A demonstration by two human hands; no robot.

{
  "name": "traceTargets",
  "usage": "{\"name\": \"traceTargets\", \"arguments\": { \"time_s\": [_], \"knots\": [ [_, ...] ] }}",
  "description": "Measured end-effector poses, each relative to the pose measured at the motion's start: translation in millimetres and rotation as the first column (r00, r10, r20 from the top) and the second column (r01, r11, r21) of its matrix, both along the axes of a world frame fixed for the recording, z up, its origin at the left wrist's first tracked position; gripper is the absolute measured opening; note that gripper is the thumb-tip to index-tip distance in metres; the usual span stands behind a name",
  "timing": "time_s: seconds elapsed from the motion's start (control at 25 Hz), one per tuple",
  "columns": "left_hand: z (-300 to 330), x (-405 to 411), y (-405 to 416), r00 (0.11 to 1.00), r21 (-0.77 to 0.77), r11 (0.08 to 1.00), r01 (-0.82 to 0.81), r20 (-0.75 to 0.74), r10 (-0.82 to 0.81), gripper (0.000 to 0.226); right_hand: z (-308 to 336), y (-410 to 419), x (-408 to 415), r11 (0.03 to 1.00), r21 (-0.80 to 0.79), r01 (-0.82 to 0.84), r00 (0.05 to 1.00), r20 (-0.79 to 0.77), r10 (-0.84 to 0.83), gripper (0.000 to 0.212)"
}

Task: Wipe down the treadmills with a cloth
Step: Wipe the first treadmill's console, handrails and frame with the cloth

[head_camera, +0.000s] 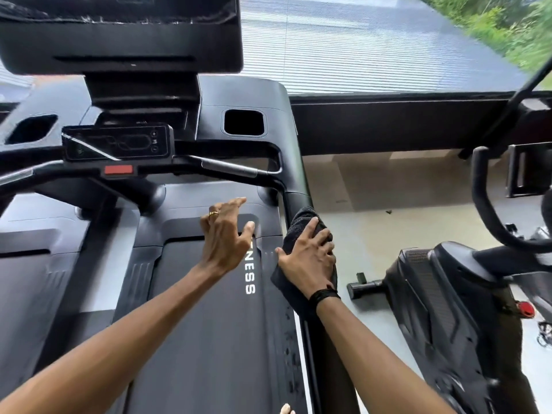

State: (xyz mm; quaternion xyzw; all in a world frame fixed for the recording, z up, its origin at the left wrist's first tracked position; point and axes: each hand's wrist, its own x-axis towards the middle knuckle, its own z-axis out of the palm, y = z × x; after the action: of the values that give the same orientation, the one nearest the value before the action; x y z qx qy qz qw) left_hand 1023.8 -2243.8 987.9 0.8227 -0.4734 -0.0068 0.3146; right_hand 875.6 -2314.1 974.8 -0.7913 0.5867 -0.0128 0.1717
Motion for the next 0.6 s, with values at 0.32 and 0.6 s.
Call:
{"name": "traceTargets", "arguments": {
  "time_s": [0.32,0.6],
  "knots": [
    [5.1,57.3,-19.0,0.99,0.059,0.996,0.061,0.125,-0.068,0.059,-1.5,-73.6,53.6,0.998,-0.014,-0.053,0.998,0.024,0.054,0.105],
    [28.4,134.4,-24.5,0.963,0.061,0.988,0.142,0.22,-0.152,0.06,0.9,-118.0,77.7,0.986,-0.124,-0.114,0.89,0.427,0.157,0.059]
  ]
}}
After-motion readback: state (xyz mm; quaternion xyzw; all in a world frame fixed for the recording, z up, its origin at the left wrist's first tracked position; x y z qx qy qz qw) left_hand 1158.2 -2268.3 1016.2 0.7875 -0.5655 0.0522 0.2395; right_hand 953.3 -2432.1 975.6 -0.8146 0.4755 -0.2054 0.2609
